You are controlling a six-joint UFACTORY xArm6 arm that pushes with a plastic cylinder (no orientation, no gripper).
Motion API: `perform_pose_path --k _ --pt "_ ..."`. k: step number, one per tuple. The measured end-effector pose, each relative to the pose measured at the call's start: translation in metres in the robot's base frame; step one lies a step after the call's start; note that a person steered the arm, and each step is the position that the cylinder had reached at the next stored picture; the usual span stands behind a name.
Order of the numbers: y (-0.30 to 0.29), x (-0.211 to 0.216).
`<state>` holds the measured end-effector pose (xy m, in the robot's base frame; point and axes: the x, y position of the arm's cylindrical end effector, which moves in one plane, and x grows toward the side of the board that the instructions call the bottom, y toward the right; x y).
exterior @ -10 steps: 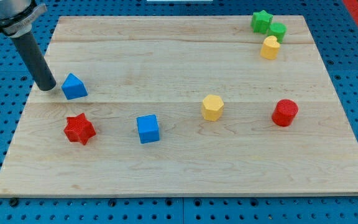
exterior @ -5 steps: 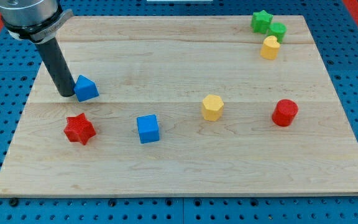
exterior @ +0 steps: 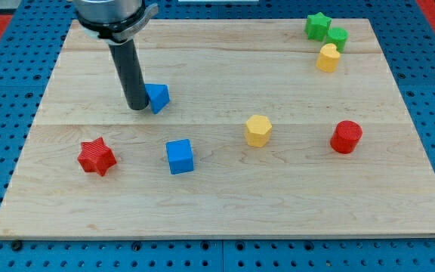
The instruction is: Slide the blue triangle to the right
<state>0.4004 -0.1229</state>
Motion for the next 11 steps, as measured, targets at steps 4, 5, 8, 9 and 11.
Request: perform_pose_path --k 4,5,8,9,11 --pt "0.016 -0.025" --pt "0.016 -0.028" --pt "0.020 -0.028" --pt "0.034 -0.028" --pt "0.087 -0.028"
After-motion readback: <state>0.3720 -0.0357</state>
